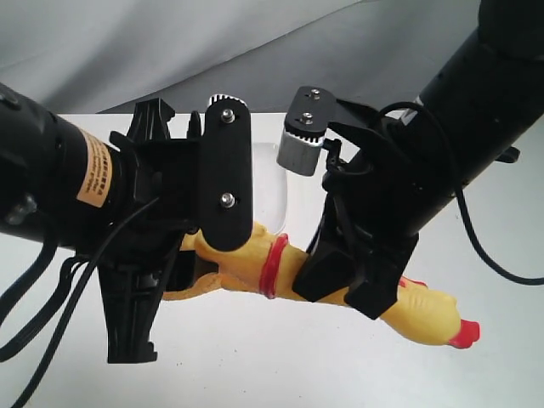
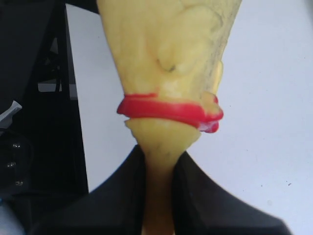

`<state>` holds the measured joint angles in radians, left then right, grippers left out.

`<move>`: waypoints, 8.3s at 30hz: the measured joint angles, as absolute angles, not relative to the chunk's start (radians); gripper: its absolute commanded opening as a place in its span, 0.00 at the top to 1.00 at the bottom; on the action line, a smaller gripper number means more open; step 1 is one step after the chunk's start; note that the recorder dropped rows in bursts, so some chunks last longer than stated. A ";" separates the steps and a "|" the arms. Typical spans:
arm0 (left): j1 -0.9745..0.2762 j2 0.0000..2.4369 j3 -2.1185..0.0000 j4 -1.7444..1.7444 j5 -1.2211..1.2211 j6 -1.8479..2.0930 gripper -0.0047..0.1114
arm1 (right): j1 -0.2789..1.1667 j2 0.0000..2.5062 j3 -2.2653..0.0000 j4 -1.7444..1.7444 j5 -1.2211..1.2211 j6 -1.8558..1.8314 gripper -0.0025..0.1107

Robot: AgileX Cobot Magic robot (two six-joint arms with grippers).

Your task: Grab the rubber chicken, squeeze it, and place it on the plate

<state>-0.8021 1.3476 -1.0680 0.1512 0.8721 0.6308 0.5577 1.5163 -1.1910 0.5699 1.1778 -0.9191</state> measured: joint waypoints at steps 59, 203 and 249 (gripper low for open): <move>-0.804 1.348 -1.072 0.177 0.892 0.514 0.76 | 0.558 1.516 -1.190 0.589 1.162 -0.932 0.98; -0.804 0.322 -1.075 0.299 1.225 -0.202 0.96 | 0.986 0.809 -0.945 0.039 0.203 -0.441 0.98; -0.804 0.322 -1.075 0.299 1.225 -0.202 0.96 | 0.005 0.036 -0.005 0.047 0.122 0.015 0.98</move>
